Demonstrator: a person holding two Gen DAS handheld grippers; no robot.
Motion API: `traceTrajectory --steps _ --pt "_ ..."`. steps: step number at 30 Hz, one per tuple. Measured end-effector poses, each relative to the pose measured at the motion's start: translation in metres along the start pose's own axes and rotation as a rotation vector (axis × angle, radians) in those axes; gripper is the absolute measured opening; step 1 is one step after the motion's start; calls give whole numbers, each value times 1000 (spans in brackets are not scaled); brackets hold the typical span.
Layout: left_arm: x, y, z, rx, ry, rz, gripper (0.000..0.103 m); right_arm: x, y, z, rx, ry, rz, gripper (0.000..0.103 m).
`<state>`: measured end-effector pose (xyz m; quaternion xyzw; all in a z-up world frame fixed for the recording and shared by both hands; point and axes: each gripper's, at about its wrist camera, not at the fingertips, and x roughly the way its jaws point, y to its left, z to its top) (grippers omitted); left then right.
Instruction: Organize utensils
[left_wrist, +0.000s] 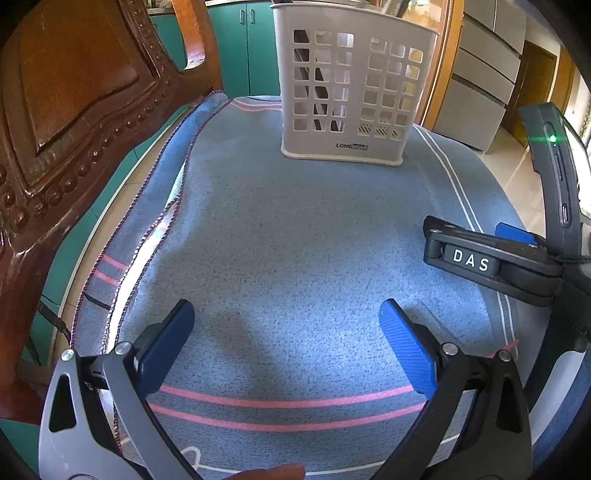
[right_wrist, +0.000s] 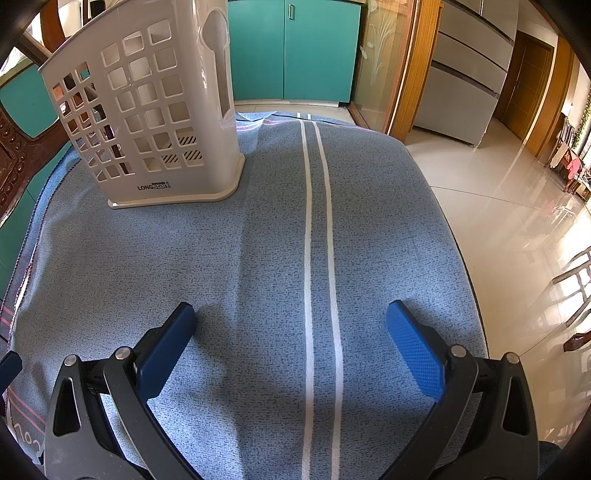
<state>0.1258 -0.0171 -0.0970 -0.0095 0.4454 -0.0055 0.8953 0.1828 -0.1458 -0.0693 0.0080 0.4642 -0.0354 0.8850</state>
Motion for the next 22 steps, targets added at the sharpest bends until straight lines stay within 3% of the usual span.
traceTrajectory --steps 12,22 --pt "-12 2 3 -11 -57 21 100 0 0 0 0 0 0 101" --pt "-12 11 10 -58 -56 15 100 0 0 0 0 0 0 101"
